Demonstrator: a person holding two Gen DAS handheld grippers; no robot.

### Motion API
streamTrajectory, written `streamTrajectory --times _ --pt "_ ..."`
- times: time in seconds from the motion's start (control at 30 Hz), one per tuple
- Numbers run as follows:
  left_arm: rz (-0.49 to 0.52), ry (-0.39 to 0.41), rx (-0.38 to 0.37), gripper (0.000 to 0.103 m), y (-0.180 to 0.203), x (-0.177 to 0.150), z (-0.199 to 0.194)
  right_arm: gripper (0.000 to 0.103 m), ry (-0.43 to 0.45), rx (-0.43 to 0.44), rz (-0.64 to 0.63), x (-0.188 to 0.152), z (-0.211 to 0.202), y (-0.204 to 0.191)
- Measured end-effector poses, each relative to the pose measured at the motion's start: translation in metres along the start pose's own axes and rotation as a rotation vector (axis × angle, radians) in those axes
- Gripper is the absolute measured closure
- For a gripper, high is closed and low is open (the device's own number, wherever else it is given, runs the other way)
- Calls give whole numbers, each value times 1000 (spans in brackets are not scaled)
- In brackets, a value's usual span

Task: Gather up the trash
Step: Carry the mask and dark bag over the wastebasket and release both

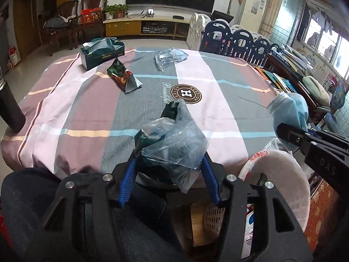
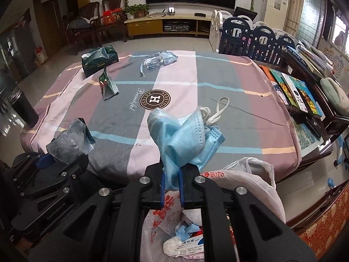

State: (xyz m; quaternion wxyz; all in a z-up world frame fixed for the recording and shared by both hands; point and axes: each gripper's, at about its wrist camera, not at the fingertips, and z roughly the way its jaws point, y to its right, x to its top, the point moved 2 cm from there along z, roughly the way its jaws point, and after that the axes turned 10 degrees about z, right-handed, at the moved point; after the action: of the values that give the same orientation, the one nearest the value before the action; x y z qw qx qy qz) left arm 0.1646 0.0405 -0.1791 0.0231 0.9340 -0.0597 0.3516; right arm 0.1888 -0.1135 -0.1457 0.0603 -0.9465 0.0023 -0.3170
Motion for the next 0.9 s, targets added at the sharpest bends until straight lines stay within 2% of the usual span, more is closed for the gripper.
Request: streamTrajectory --times 0.3,0.47,0.73,0.9 --pt "-66 9 -10 47 -14 4 -5 93 5 -50 0 0 -20 5" --pt "-32 25 -36 47 -3 6 -11 93 -15 -92 14 -15 -31 27" --pt "16 5 -70 47 12 2 -10 93 -115 -162 100 -53 -32 86" --pt "55 -19 -87 47 25 -3 -8 93 -221 -216 133 -90 -7 114"
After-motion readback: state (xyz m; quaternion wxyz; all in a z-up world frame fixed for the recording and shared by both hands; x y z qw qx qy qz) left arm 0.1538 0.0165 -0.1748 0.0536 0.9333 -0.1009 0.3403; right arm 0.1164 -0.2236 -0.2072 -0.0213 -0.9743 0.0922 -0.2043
